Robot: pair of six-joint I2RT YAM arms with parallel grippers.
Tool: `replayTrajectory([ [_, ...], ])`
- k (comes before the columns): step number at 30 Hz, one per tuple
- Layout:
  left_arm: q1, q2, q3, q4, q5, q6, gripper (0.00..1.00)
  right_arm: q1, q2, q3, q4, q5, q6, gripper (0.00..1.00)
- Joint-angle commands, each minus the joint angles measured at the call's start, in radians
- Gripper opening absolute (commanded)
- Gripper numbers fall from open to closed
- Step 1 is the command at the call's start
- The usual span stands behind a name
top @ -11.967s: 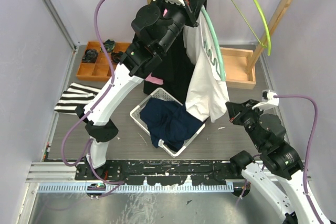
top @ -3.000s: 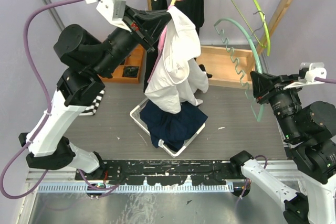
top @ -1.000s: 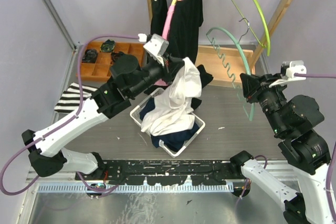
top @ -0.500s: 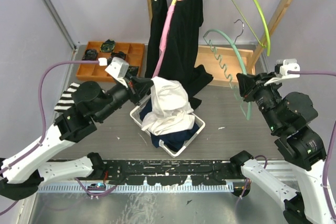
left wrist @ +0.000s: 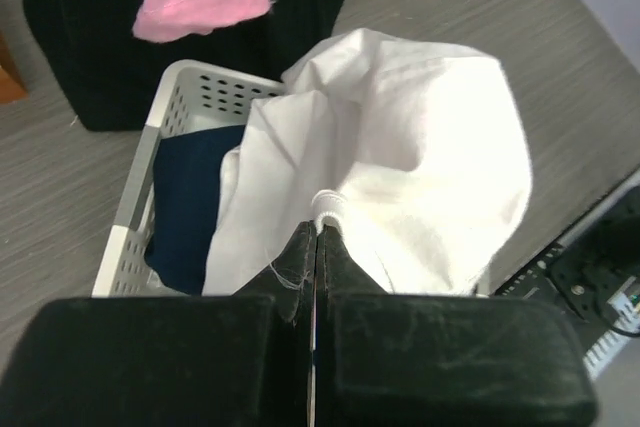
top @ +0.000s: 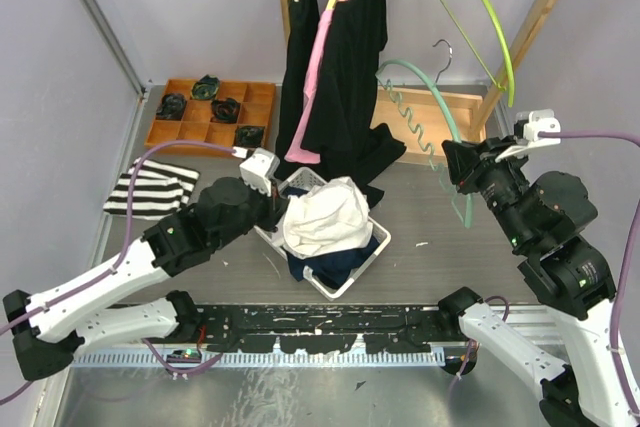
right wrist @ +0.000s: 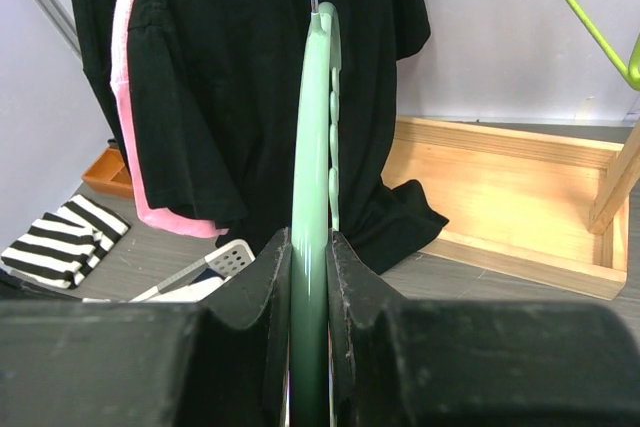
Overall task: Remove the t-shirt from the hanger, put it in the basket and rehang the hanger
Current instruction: Place the T-shirt in the bin.
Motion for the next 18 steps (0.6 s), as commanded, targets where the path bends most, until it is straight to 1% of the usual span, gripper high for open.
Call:
replayTrajectory([
  [1, -0.001, 0.064, 0.004, -0.055, -0.109, -0.018, 0.0, -0.005, 0.004, 0.015, 0.108, -0.011, 0.01, 0.01],
  [4, -0.001, 0.142, -0.003, -0.082, -0.154, -0.017, 0.0, -0.006, 0.005, 0.017, 0.107, -0.009, 0.01, 0.01],
  [13, -0.002, 0.301, -0.056, -0.052, -0.261, -0.027, 0.0, -0.005, 0.018, 0.019, 0.11, -0.01, 0.006, 0.01],
  [18, -0.002, 0.414, -0.066, -0.037, -0.274, -0.011, 0.0, -0.006, 0.025, 0.019, 0.112, -0.01, 0.004, 0.01],
])
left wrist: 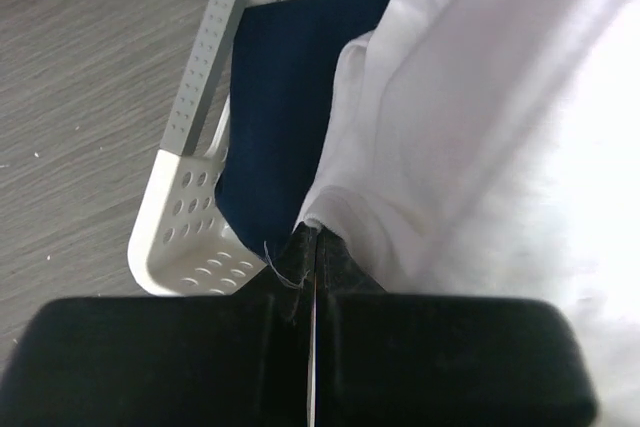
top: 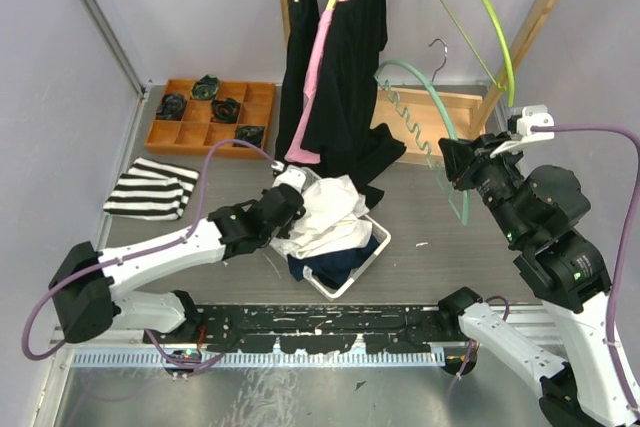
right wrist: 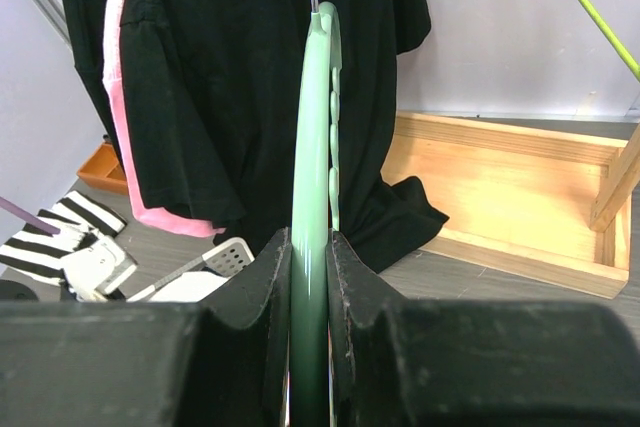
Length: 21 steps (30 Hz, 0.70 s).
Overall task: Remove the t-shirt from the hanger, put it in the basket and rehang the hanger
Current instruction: Place the T-shirt in the bin.
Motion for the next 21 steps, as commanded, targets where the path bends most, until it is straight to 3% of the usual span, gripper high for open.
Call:
replayTrajectory([
  [1, -0.001, 0.095, -0.017, 0.022, -0.047, 0.007, 0.0, -0.006, 0.007, 0.02, 0.104, -0.007, 0.004, 0.01],
  [9, -0.001, 0.046, 0.014, -0.03, -0.144, 0.038, 0.02, -0.006, 0.012, 0.035, 0.099, 0.0, -0.001, 0.01],
  [12, -0.001, -0.025, 0.046, -0.071, -0.192, 0.063, 0.17, -0.005, 0.013, 0.029, 0.1, -0.002, 0.001, 0.01],
  [16, -0.001, -0.09, 0.105, -0.13, -0.237, 0.104, 0.49, -0.006, 0.015, 0.022, 0.107, -0.003, 0.004, 0.01],
  [21, -0.001, -0.169, 0.198, -0.176, -0.25, 0.149, 0.61, -0.006, 0.011, 0.025, 0.106, -0.003, 0.004, 0.01],
])
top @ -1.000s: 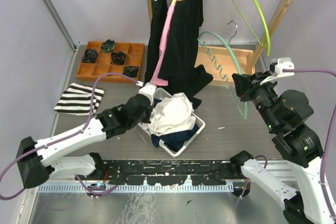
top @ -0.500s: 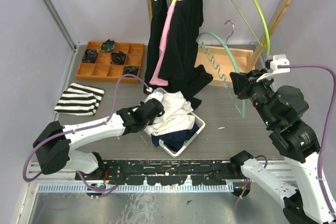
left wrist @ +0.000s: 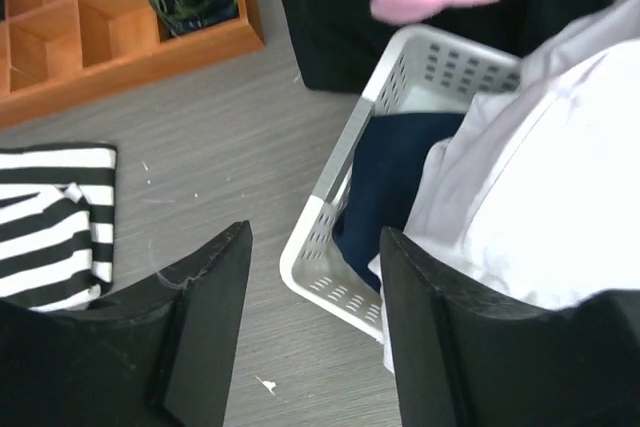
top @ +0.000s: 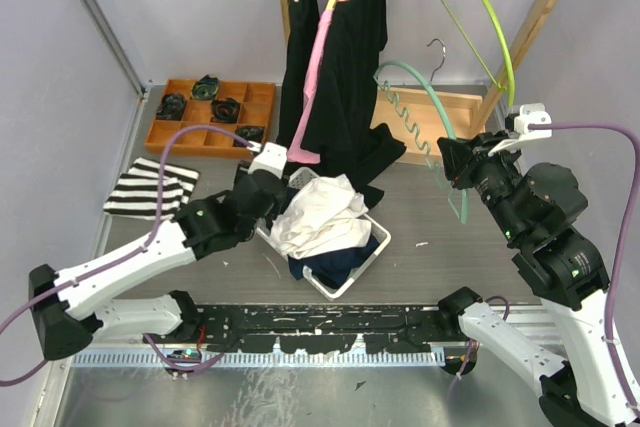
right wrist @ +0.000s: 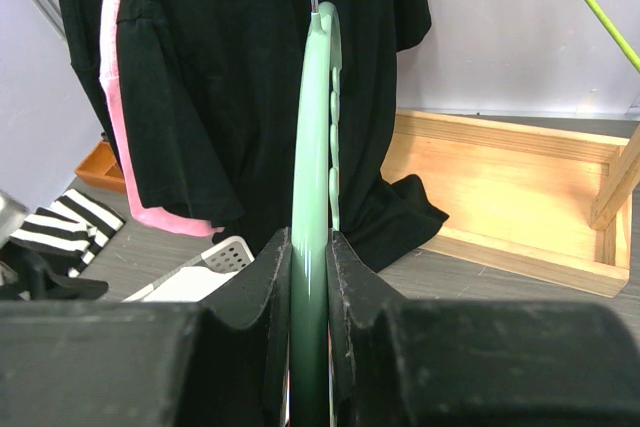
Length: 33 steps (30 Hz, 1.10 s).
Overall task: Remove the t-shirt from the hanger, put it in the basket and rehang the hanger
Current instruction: Place the T-shirt in the bin, then place the hanger on the clothesline.
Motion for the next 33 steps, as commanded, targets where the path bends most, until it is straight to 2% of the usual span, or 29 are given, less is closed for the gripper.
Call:
replayTrajectory([
  [1, -0.001, -0.082, 0.08, -0.033, -0.013, 0.056, 0.63, -0.005, -0.002, 0.024, 0.107, -0.002, 0.004, 0.01],
  [3, -0.001, -0.124, 0.073, 0.028, 0.118, 0.092, 0.7, -0.006, -0.004, 0.02, 0.107, 0.0, 0.002, 0.01],
  [6, -0.002, -0.15, 0.056, 0.115, 0.332, 0.081, 0.75, -0.006, -0.004, 0.018, 0.108, -0.001, 0.004, 0.01],
  [11, -0.011, -0.098, 0.033, 0.183, 0.475, 0.048, 0.76, -0.005, 0.0, 0.016, 0.112, -0.002, 0.005, 0.01],
  [21, -0.033, 0.062, -0.076, 0.4, 0.476, 0.027, 0.77, -0.006, 0.013, 0.009, 0.13, 0.003, 0.008, 0.01],
  [29, -0.034, 0.269, -0.13, 0.429, 0.393, 0.001, 0.78, -0.006, 0.035, 0.036, 0.138, 0.01, 0.006, 0.01],
  [33, -0.031, 0.316, -0.163, 0.445, 0.386, -0.024, 0.78, -0.006, 0.073, 0.082, 0.133, 0.078, 0.008, 0.01],
])
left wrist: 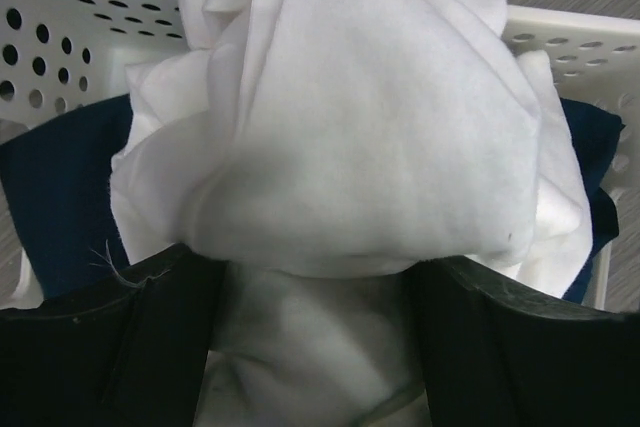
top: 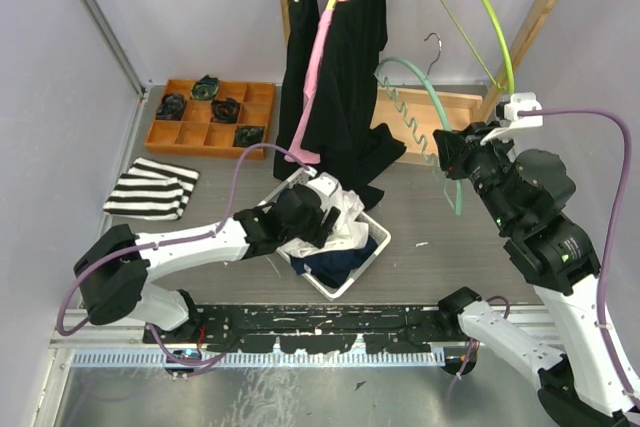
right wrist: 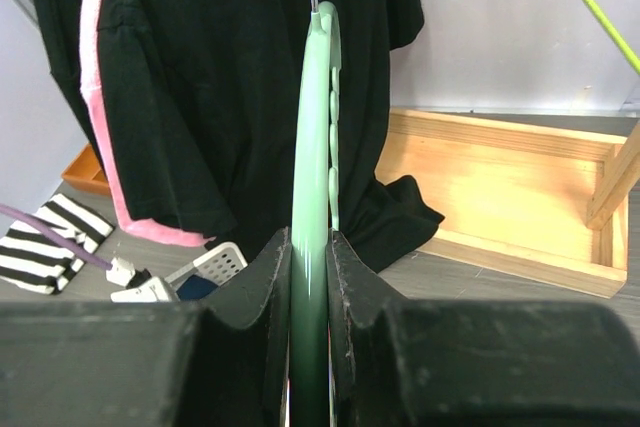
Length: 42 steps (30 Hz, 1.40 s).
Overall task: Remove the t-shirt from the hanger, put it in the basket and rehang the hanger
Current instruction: Place the hanger on the clothesline.
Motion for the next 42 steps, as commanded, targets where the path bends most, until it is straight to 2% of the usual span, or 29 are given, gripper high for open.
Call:
replayTrajectory([
  [1, 0.0, 0.043, -0.044, 0.024, -0.042, -0.035, 0.78, -0.006, 0.039, 0.087, 0.111, 0.071, 0.005, 0.01],
  [9, 0.0, 0.088, -0.084, 0.032, -0.009, -0.081, 0.78, -0.006, 0.147, 0.167, 0.139, 0.196, -0.049, 0.01],
  [20, 0.002, 0.035, -0.131, 0.038, -0.016, -0.075, 0.79, -0.006, 0.316, 0.344, 0.237, 0.216, -0.158, 0.01],
  [26, 0.002, 0.016, -0.119, -0.01, 0.0, -0.078, 0.8, -0.006, 0.375, 0.427, 0.288, 0.226, -0.206, 0.01],
  [32, 0.002, -0.108, -0.047, -0.113, 0.034, -0.058, 0.81, -0.01, 0.444, 0.497, 0.305, 0.241, -0.245, 0.01],
  [37, 0.001, -0.265, 0.02, -0.185, 0.061, -0.041, 0.81, -0.032, 0.476, 0.516, 0.317, 0.217, -0.244, 0.01],
  [42, -0.001, -0.347, 0.054, -0.244, 0.071, -0.035, 0.81, -0.071, 0.488, 0.522, 0.318, 0.174, -0.22, 0.0],
])
